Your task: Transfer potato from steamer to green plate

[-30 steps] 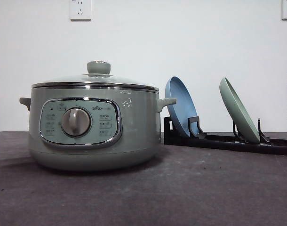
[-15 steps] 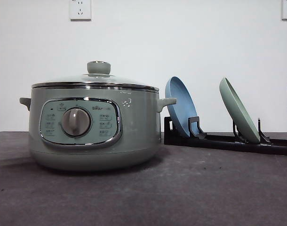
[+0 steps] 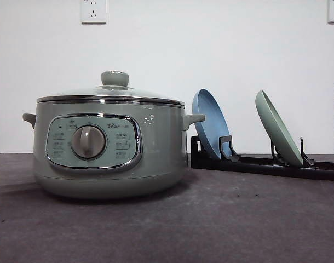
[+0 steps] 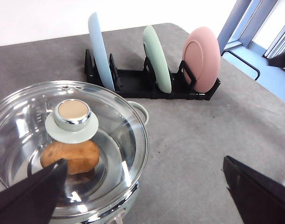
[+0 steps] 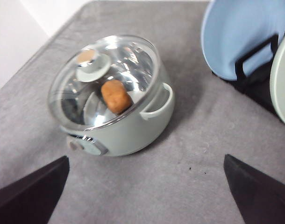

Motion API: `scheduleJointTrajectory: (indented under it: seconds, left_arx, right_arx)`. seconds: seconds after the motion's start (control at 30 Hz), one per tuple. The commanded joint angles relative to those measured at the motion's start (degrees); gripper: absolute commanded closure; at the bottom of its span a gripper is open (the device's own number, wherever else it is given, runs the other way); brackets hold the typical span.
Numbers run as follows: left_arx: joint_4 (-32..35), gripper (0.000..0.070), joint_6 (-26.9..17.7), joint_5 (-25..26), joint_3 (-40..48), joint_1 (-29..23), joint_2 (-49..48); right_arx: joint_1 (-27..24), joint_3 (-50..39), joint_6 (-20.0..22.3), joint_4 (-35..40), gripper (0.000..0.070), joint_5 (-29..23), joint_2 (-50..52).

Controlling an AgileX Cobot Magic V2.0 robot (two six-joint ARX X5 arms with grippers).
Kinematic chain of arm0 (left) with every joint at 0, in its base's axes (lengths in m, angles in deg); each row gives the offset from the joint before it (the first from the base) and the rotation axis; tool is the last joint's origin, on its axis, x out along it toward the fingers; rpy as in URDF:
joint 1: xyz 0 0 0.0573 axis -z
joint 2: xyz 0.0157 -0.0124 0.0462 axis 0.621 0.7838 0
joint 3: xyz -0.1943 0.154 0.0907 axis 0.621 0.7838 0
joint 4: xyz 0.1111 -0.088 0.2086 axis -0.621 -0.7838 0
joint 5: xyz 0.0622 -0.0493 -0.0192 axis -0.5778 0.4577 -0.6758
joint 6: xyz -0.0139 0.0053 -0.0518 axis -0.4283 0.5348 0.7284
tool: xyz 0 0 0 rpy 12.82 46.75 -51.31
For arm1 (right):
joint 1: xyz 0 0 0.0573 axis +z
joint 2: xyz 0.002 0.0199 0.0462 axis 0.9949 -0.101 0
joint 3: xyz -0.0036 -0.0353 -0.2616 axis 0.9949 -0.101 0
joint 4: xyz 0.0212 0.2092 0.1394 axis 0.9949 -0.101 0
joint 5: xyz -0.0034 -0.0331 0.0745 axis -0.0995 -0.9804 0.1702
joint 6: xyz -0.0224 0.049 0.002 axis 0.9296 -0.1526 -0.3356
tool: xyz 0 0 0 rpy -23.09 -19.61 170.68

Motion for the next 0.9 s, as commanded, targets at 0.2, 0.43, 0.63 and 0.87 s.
scheduleJointTrajectory:
  seconds: [0.2,0.43,0.63,0.87]
  left_arx:
    - [0.9,0.0024,0.37,0.13,-1.11,0.22,0.9]
    - [0.87,0.0024,0.39,0.13,-1.11,0.22,0.9]
    - [0.53,0.0024,0.37,0.13,-1.11,0.22,0.9]
    - [-1.48,0.0024,0.35,0.13,-1.11,0.22,0.95]
  right_arx:
    - [-0.66,1.82,-6.62,8.81,0.0005,-0.44,-12.75]
    - [-1.11,8.83,-6.76,13.17,0.0006,-5.51,-26.62]
    - [-1.46,18.59,-6.87,12.8,0.0006,-6.79,-37.77]
    - [-1.46,29.16,-7.09,9.96,0.0008,-13.24,-46.45]
